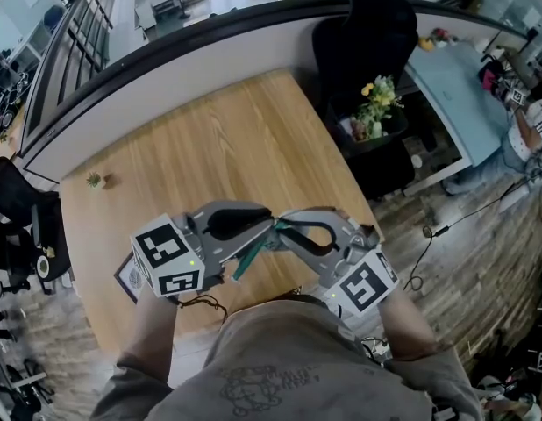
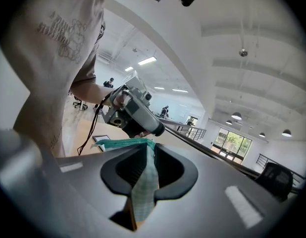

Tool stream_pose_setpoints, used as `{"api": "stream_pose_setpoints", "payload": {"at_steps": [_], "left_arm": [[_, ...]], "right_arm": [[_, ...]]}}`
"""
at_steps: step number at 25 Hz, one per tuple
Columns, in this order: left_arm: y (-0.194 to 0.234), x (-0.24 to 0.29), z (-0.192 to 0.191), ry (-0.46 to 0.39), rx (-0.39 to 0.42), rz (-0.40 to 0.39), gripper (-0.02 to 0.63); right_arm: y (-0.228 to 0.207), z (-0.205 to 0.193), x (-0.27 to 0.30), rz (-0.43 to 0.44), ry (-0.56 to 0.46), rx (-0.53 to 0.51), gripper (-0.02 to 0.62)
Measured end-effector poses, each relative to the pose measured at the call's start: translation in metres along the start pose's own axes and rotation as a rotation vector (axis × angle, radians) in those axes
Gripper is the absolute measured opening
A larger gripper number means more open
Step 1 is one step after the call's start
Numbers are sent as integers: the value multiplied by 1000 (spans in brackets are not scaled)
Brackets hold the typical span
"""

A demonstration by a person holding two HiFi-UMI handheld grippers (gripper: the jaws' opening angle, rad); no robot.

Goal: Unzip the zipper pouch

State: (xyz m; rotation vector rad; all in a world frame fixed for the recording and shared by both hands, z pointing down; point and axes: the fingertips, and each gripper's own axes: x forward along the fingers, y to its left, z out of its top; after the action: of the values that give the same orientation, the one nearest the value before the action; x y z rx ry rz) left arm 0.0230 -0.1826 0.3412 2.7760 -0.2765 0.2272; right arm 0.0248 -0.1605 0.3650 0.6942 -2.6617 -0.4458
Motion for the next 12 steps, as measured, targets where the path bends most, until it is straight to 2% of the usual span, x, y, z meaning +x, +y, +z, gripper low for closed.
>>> {"api": "stream_pose_setpoints", "payload": {"at_steps": [4,9,12], "left_arm": [[3,-6,-3,-17,-10,41,37],[6,-14,-5,-14,-5,78,37],[13,-20,-11,5,4,117,35]], "right_arm": [[-4,2,3,-30,-42,102,57],[-4,0,9,-40,-21,186,55],[-16,-8,10,-99,-5,274,52]]}}
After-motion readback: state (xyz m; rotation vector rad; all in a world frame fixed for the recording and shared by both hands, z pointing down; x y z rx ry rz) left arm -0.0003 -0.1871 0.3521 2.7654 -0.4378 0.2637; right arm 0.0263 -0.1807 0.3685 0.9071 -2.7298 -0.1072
